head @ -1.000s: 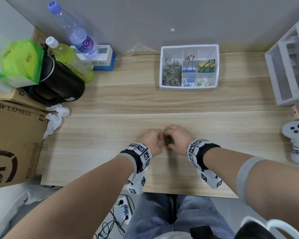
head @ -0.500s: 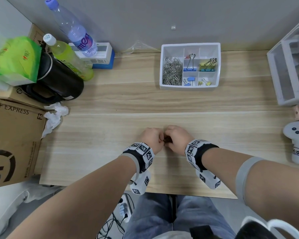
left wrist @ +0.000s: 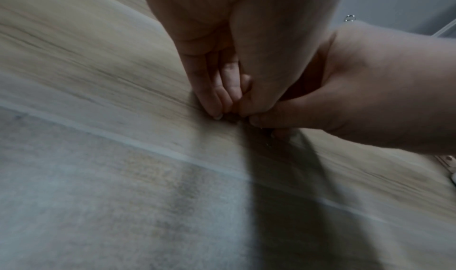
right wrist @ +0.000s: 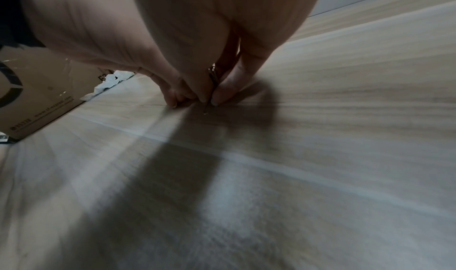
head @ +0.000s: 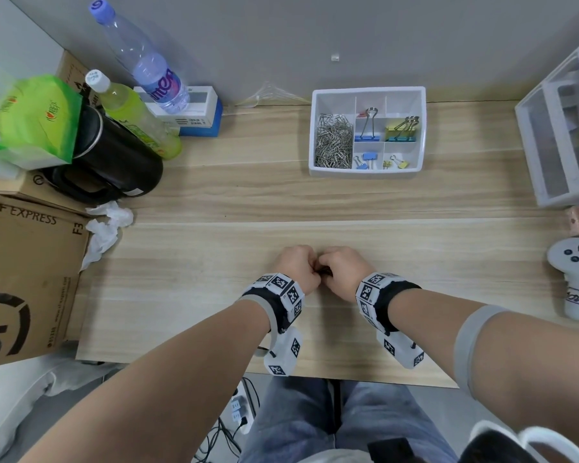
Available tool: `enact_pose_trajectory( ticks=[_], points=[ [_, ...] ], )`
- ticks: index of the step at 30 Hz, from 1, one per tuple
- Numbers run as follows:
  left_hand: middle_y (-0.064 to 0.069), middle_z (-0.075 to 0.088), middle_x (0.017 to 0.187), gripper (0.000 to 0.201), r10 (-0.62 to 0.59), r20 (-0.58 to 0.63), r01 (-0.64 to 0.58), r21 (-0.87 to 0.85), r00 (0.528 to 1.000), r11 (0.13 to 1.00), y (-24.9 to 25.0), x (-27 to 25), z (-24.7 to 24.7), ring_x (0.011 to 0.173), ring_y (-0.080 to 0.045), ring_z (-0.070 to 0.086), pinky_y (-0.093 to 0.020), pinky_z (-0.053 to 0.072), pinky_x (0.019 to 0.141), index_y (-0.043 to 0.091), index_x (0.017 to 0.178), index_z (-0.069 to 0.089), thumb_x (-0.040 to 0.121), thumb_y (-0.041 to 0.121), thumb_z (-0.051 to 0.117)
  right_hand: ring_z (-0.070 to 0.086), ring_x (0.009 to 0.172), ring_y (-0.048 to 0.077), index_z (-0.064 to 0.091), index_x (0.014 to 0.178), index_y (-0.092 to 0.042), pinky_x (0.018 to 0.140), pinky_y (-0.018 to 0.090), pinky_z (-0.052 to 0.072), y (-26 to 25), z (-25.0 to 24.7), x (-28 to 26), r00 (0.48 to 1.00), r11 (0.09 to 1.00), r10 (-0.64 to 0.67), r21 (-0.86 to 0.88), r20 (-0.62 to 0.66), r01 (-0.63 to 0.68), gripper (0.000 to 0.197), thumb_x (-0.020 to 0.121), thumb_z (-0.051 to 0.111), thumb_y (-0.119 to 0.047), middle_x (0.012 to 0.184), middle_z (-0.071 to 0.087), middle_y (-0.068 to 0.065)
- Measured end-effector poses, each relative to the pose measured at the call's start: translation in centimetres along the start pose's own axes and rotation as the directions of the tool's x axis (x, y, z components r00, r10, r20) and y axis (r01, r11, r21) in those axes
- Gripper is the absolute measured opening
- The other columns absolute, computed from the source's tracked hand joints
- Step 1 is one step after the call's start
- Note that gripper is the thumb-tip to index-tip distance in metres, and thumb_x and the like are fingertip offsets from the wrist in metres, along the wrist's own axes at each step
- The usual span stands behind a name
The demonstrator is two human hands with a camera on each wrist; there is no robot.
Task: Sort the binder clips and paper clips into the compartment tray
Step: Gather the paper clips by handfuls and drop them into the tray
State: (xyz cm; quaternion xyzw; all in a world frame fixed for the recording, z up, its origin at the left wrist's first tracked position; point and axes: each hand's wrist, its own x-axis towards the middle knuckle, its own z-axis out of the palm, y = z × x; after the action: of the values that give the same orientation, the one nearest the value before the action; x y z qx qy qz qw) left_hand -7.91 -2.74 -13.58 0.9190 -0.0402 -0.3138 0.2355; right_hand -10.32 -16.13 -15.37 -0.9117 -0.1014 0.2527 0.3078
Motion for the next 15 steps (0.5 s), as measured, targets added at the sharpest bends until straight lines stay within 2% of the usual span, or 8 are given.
enact_pose_trajectory(
  ticks=[2,4,7,10,15],
  points=[
    [-0.004,0.068,0.070,0.009,-0.019,-0.002,0.019,-0.041,1.000,0.999,-0.1,0.1,-0.1,0.075,-0.023,0.067,-0.034,0.058,0.069,0.012,0.071,0.065,0.067,0.005,0.061,0.063,0.099,0.028,0.074,0.098,-0.012,0.086,0.034,0.049,-0.1,-0.1,0.1,0.999,0.999,0.032,0.035,-0.005,-0.032,0.022,0.080,0.063,-0.007,0.102,0.072,0.007],
    [-0.004,0.068,0.066,0.010,-0.022,-0.010,0.021,-0.079,1.000,0.997,-0.3,0.1,-0.2,0.072,-0.022,0.067,-0.032,0.058,0.068,0.009,0.072,0.066,0.066,0.004,0.061,0.065,0.092,0.025,0.076,0.096,-0.015,0.081,0.030,0.050,-0.3,-0.4,0.2,0.996,0.993,0.084,0.087,-0.015,-0.083,0.021,0.080,0.064,-0.008,0.096,0.073,0.005],
    [0.003,0.064,0.059,0.011,-0.031,-0.025,0.027,-0.144,0.999,0.989,-0.5,0.2,-0.5,0.066,-0.016,0.065,-0.026,0.057,0.068,0.009,0.074,0.068,0.066,0.002,0.063,0.063,0.081,0.018,0.077,0.096,-0.016,0.075,0.022,0.046,-0.6,-1.2,0.5,0.991,0.981,0.130,0.149,-0.013,-0.127,0.021,0.078,0.068,-0.010,0.091,0.073,0.003],
    [0.009,0.061,0.058,0.013,-0.039,-0.035,0.032,-0.182,0.999,0.983,-0.1,0.4,-1.2,0.061,-0.010,0.061,-0.020,0.055,0.066,0.012,0.076,0.067,0.067,0.004,0.066,0.059,0.073,0.014,0.078,0.092,-0.018,0.073,0.022,0.049,-0.7,-2.2,0.9,0.988,0.972,0.153,0.179,-0.002,-0.150,0.019,0.076,0.070,-0.012,0.086,0.073,0.001],
    [0.009,0.061,0.062,0.015,-0.018,-0.041,0.010,-0.197,0.999,0.980,1.1,1.4,-3.1,0.061,-0.006,0.058,-0.013,0.047,0.058,0.015,0.080,0.067,0.069,0.005,0.066,0.064,0.076,0.016,0.079,0.089,-0.015,0.075,0.026,0.053,-1.0,-4.4,1.5,0.984,0.954,0.171,0.257,-0.041,-0.155,0.017,0.076,0.071,-0.009,0.084,0.074,0.001]
  ],
)
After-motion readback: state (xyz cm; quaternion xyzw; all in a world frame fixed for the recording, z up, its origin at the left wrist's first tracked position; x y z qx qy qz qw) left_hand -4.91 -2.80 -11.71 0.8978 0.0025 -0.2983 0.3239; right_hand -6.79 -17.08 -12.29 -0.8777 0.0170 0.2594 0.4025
